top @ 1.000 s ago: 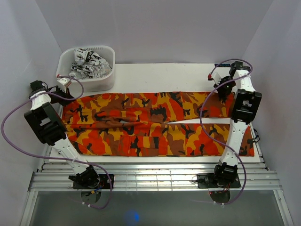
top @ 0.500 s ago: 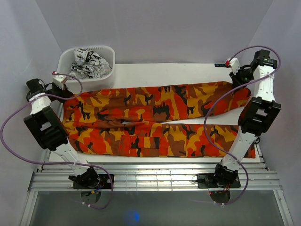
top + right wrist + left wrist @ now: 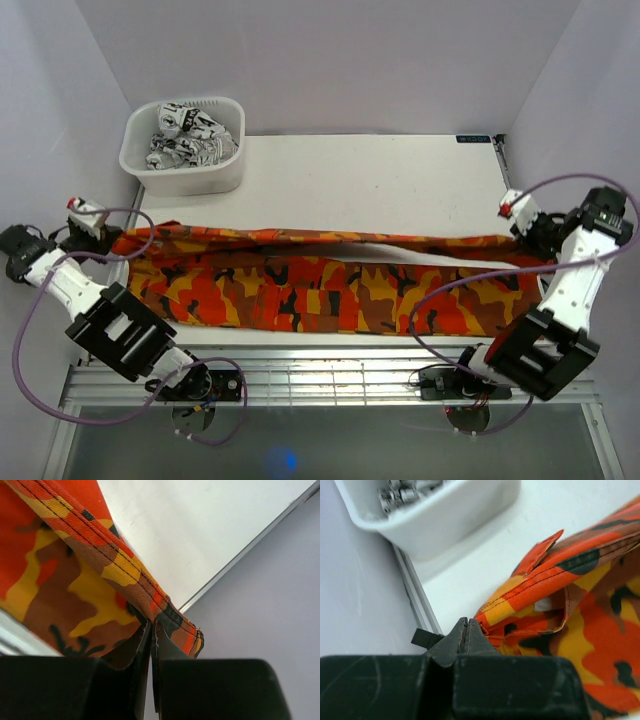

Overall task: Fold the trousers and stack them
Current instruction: Fold the trousers

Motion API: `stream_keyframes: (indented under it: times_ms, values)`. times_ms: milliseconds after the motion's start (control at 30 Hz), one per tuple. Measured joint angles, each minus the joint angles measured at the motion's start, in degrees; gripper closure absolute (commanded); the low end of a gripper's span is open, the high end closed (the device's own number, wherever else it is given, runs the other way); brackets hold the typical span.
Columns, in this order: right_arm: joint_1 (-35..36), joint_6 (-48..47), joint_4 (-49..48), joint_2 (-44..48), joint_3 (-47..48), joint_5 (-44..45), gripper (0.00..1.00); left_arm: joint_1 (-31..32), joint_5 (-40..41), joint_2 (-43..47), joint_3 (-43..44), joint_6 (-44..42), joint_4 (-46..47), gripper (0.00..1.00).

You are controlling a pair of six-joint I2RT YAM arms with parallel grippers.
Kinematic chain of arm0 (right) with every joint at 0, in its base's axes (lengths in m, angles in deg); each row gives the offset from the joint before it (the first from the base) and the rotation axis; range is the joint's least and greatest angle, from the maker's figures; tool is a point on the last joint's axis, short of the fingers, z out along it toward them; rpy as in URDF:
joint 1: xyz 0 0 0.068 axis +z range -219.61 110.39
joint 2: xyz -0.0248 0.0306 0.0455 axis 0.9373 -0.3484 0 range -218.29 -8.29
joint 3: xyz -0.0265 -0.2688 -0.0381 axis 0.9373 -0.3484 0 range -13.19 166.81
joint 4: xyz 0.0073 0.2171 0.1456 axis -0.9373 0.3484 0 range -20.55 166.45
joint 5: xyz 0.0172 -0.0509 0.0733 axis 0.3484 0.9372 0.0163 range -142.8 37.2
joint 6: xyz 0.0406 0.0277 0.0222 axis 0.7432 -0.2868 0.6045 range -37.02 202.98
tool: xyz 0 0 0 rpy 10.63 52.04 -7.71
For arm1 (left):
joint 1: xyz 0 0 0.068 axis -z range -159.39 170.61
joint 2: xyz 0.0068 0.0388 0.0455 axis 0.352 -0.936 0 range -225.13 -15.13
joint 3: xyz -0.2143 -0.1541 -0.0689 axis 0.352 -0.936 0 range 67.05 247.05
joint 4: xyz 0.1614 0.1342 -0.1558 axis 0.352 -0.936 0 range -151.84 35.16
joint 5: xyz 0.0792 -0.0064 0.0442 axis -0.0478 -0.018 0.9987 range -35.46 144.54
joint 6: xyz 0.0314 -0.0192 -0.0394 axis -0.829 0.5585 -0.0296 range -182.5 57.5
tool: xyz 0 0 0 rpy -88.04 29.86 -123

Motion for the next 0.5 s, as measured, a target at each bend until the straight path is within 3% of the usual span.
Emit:
stream_keyframes:
  times_ms: [100, 200, 267, 333, 367, 400, 500]
  values:
    - [-5.9, -7.6, 0.3, 10.4, -14.1, 1.4, 0.92, -5.6, 0.7, 1.7, -6.6, -14.0, -9.2, 1.0]
    - [-8.8, -13.6, -1.7, 15.0, -27.2, 4.2, 0.92, -9.8, 5.0, -2.6, -12.0, -25.5, -16.4, 0.96]
    - [-9.7, -16.4, -3.2, 14.8, -33.7, 6.3, 0.92, -12.3, 8.2, -7.1, -13.3, -31.9, -20.2, 0.67]
    - [-10.1, -17.6, -5.1, 14.1, -36.7, 8.2, 0.62, -14.5, 10.7, -10.3, -13.1, -36.1, -23.2, 0.5]
    - [-10.3, -18.0, -5.8, 13.6, -36.9, 9.0, 0.42, -15.3, 11.6, -11.1, -12.3, -37.6, -25.4, 0.44]
    - [-10.5, -17.8, -6.7, 13.0, -36.7, 9.5, 0.15, -15.9, 12.2, -11.6, -11.5, -38.4, -26.8, 0.39]
    - [-10.9, -17.2, -7.0, 10.0, -31.8, 9.7, 0.12, -17.1, 13.3, -11.8, -6.3, -40.7, -30.5, 0.34]
